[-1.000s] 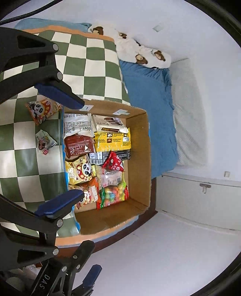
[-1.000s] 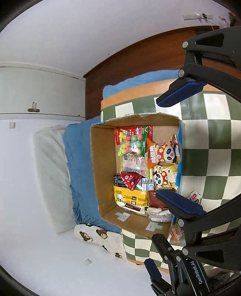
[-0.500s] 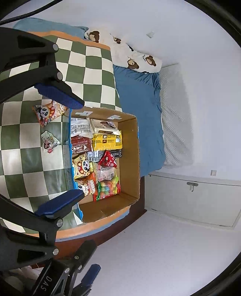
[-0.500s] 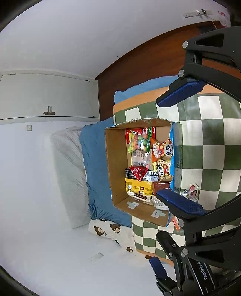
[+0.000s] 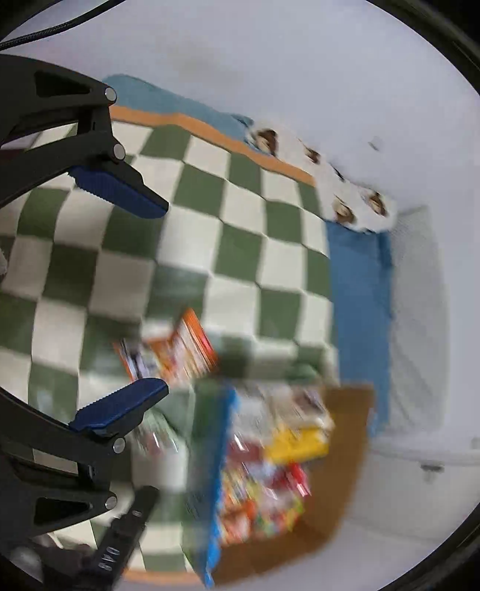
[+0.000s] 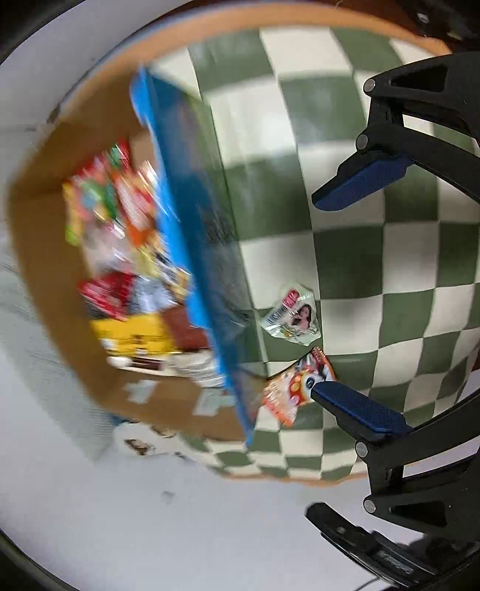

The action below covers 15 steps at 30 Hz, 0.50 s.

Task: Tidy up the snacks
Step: 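Grasp the orange sunflower-seed bag with left tool while right tool grasps the white-green pastry pack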

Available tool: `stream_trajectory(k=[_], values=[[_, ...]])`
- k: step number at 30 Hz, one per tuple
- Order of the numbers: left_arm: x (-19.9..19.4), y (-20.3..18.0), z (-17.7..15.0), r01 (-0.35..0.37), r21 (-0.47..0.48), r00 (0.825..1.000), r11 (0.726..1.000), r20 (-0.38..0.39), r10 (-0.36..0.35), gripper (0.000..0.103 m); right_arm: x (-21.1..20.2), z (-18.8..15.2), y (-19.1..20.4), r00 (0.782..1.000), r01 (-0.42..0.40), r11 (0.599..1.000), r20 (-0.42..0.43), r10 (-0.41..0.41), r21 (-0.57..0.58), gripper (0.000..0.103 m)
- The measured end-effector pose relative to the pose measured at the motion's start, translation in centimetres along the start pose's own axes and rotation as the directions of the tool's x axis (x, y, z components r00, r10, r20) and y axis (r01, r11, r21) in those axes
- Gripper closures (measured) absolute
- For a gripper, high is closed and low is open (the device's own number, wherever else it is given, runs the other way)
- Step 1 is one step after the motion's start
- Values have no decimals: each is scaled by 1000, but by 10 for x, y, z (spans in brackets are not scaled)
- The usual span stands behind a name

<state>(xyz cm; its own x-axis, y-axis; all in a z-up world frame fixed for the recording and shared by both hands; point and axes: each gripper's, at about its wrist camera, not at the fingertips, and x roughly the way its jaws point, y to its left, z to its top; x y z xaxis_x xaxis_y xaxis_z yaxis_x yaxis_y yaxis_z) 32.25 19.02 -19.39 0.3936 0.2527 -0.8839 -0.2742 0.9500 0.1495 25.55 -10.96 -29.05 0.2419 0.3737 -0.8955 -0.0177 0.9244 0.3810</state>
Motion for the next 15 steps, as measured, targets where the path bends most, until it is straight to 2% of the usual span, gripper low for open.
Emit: stream_trajectory(k=[4, 8, 10, 11, 12, 15], values=[[37, 16, -5, -10, -11, 996, 1000, -88, 9, 15, 59, 6, 24, 998, 40, 999, -43, -42, -36, 7], [69, 19, -5, 51, -69, 980, 996, -190, -64, 15, 99, 11, 42, 995, 85, 995, -53, -88, -48, 8], [84, 15, -3, 98, -105, 965, 990, -235, -121, 15, 115, 10, 48, 993, 103, 993, -58, -106, -51, 14], [90, 11, -2, 118, -119, 957, 986, -250, -145, 15, 121, 9, 50, 991, 119, 991, -60, -122, -57, 23], [96, 7, 0, 138, -130, 950, 982, -263, -168, 15, 125, 8, 52, 988, 142, 988, -59, -146, -65, 38], [115, -14, 7, 189, -147, 924, 971, -309, -226, 15, 128, 2, 51, 983, 172, 980, -45, -177, -101, 41]])
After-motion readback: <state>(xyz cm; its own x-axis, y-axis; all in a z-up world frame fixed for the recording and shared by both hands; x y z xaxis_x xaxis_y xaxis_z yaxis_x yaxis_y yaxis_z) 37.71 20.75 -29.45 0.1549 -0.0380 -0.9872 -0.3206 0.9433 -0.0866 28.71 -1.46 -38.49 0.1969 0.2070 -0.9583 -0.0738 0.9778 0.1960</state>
